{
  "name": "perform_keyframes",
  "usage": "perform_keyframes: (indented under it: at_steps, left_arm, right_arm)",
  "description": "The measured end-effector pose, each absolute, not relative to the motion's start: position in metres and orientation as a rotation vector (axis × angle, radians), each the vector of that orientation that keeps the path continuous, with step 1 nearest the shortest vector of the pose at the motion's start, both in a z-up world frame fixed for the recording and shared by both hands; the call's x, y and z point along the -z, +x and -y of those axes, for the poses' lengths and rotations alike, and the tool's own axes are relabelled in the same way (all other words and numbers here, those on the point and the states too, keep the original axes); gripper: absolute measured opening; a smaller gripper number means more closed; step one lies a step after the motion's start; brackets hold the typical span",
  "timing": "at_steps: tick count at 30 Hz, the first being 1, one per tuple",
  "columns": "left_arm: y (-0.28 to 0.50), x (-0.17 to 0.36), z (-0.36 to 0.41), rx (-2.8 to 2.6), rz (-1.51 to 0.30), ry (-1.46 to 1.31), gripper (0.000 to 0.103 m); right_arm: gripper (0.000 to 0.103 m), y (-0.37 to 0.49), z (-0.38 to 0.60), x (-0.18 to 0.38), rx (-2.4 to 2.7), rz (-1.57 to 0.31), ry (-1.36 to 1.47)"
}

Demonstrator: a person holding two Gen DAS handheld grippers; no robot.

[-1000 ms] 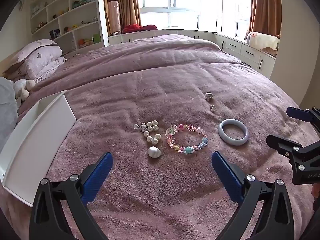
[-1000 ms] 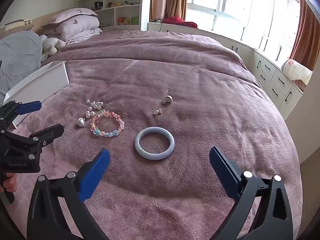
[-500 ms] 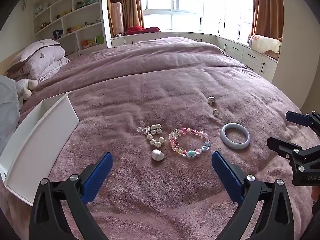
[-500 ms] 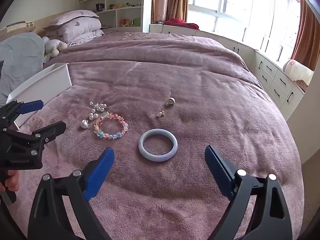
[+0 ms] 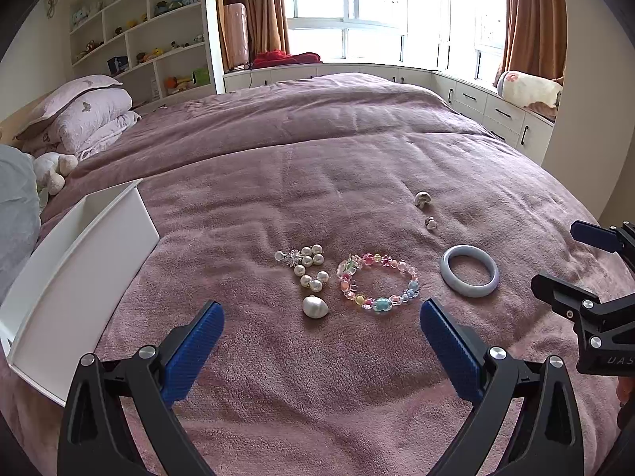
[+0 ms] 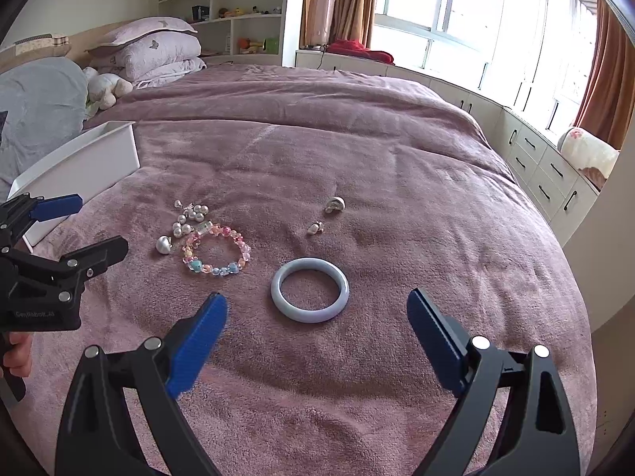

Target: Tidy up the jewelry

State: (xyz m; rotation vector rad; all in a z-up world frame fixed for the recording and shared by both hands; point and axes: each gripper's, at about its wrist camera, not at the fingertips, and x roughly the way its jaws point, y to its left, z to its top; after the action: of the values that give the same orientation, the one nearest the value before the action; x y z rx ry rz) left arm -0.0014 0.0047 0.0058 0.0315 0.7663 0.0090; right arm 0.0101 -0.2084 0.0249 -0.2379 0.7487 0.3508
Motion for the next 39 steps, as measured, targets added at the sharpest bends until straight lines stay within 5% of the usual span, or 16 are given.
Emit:
perform_keyframes:
  at_steps: [39]
  left_arm:
    - [-0.0016,-0.0056,-0.0036,-0.011,-0.767,0.045,0.100]
  right_arm:
    - [0.092,0.0094,0.2058,-0.0224,-0.367,-0.752,-0.251]
